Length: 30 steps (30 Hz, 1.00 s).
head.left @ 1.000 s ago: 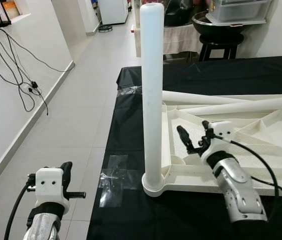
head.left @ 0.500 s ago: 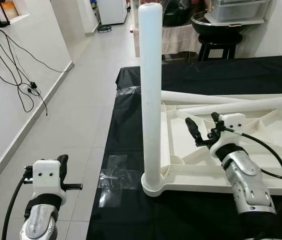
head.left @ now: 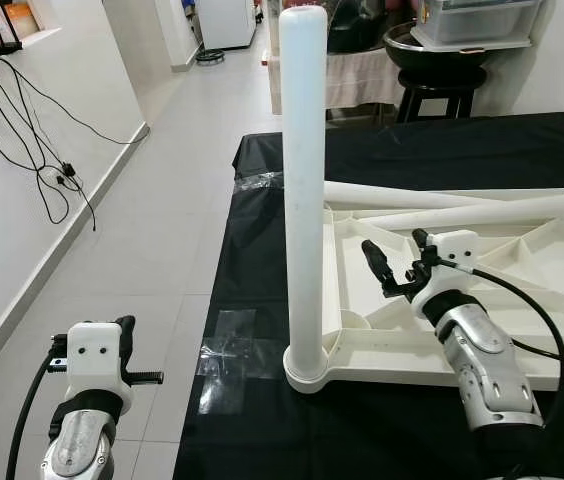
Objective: Building children table
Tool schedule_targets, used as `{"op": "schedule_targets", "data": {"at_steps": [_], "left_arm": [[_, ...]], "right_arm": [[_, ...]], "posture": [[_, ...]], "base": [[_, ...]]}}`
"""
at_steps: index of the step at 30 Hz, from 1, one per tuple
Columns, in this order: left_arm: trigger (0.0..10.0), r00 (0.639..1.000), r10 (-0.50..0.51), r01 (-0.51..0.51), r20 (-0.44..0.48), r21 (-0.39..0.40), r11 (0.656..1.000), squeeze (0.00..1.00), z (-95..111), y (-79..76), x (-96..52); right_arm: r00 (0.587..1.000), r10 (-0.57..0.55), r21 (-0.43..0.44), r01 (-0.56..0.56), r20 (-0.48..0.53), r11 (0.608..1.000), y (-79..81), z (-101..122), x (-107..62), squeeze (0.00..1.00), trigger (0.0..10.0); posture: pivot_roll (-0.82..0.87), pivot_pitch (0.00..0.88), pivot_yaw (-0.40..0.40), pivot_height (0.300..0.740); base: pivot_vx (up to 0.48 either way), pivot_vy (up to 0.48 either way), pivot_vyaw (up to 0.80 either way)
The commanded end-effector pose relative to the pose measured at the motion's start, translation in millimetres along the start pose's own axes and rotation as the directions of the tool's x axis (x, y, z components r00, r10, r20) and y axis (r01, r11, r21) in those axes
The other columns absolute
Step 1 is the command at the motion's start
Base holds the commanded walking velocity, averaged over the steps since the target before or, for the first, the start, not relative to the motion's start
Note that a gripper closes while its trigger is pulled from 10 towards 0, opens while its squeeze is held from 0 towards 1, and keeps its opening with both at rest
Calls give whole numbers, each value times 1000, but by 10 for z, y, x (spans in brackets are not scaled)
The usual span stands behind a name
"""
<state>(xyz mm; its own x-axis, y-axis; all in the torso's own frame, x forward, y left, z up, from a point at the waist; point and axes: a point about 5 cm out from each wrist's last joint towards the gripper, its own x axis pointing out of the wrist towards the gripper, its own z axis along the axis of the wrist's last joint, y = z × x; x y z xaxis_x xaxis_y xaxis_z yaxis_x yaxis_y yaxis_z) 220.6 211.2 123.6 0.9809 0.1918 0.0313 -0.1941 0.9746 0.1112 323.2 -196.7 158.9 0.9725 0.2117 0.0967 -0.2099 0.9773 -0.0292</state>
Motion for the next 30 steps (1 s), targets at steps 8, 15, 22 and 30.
{"op": "schedule_targets", "data": {"at_steps": [8, 15, 22, 30], "left_arm": [[10000, 1000, 10, -8, -29, 40, 999, 0, -37, 29, 6], [10000, 999, 8, -7, -31, 41, 999, 0, -42, 20, 5], [10000, 999, 3, -2, -33, 46, 999, 0, -44, 18, 4], [10000, 999, 1, 0, -35, 46, 999, 0, -51, 21, 5]], "right_arm": [[1000, 22, 1, -22, -7, 1000, 52, -49, 5, 0, 10000], [999, 32, 4, -32, -13, 999, 71, -67, 5, 0, 10000], [999, 40, 4, -40, -16, 999, 85, -80, 1, 0, 10000], [998, 52, 6, -52, -22, 999, 113, -99, 3, 0, 10000]], "posture": [[-75, 73, 74, 740], [-75, 73, 73, 740], [-76, 70, 73, 740], [-76, 68, 73, 740]], "base": [[-260, 0, 0], [-272, 0, 0], [-282, 0, 0], [-282, 0, 0]]}}
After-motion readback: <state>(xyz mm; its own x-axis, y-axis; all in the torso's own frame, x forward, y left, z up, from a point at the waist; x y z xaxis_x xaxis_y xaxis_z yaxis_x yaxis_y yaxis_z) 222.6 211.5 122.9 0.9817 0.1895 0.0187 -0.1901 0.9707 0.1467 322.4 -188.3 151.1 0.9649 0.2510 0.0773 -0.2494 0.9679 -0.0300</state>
